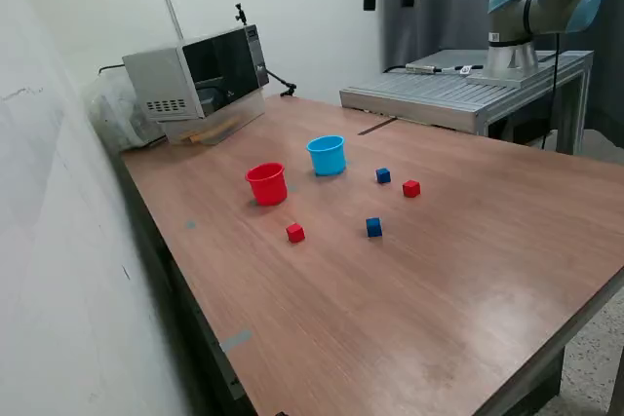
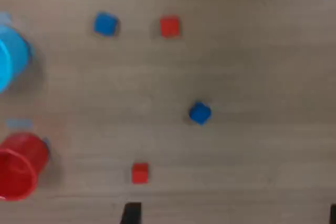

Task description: Place red objects in the red bin, and blue objects in the blue bin.

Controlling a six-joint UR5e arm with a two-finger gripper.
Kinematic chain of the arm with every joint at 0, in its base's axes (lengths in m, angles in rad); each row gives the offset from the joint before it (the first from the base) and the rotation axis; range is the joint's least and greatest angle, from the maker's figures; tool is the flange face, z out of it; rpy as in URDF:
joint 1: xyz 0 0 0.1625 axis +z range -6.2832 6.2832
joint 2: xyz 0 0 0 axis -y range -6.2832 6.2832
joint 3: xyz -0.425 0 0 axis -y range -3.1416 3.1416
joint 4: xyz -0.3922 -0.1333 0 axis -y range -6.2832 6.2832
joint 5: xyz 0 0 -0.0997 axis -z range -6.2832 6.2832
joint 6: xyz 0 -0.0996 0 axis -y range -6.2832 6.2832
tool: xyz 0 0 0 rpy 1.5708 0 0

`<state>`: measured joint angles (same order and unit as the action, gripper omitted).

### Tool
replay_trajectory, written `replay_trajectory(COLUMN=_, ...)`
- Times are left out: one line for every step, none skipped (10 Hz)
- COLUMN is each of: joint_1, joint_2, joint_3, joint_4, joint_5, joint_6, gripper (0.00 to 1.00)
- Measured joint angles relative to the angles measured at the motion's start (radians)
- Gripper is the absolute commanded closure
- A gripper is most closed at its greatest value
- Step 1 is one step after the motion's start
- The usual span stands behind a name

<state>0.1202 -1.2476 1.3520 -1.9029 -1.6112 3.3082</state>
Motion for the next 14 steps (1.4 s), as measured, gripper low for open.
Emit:
replay_trajectory(joint_1=-0.001, joint_2=0.078, joint_3=-0.042, joint_4=-0.044, joint_5=0.008, joint_6=0.008, gripper=0.00)
replay_trajectory(joint_1=-0.001, joint_2=0.156, joint_3=-0.073, joint_4=-0.091, joint_5=0.016, joint_6=0.012, gripper=0.00)
replay_trajectory(joint_1=-0.003, joint_2=0.234, joint_3=-0.095, joint_4=-0.139, joint_5=0.021, joint_6=0.015, gripper=0.00)
replay_trajectory(joint_1=-0.007, joint_2=0.308, joint_3=-0.114, joint_4=-0.180, joint_5=0.023, joint_6=0.016, gripper=0.00)
replay_trajectory(joint_1=-0.012, joint_2=0.379, joint_3=-0.136, joint_4=-0.212, joint_5=0.023, joint_6=0.016, gripper=0.00)
replay_trajectory(joint_1=-0.029, joint_2=0.446, joint_3=-0.168, joint_4=-0.235, joint_5=0.023, joint_6=0.013, gripper=0.00)
replay_trajectory(joint_1=-0.054, joint_2=0.500, joint_3=-0.203, joint_4=-0.253, joint_5=0.022, joint_6=0.001, gripper=0.00)
replay_trajectory(joint_1=-0.080, joint_2=0.539, joint_3=-0.236, joint_4=-0.268, joint_5=0.020, joint_6=-0.024, gripper=0.00)
replay_trajectory(joint_1=-0.104, joint_2=0.563, joint_3=-0.262, joint_4=-0.285, joint_5=0.019, joint_6=-0.057, gripper=0.00)
replay_trajectory(joint_1=-0.124, joint_2=0.578, joint_3=-0.279, joint_4=-0.302, joint_5=0.018, joint_6=-0.096, gripper=0.00)
replay_trajectory(joint_1=-0.137, joint_2=0.591, joint_3=-0.288, joint_4=-0.317, joint_5=0.018, joint_6=-0.142, gripper=0.00)
replay_trajectory(joint_1=-0.145, joint_2=0.606, joint_3=-0.294, joint_4=-0.328, joint_5=0.018, joint_6=-0.191, gripper=0.00)
replay_trajectory(joint_1=-0.149, joint_2=0.623, joint_3=-0.295, joint_4=-0.335, joint_5=0.018, joint_6=-0.235, gripper=0.00)
replay_trajectory(joint_1=-0.151, joint_2=0.643, joint_3=-0.296, joint_4=-0.339, joint_5=0.019, joint_6=-0.266, gripper=0.00)
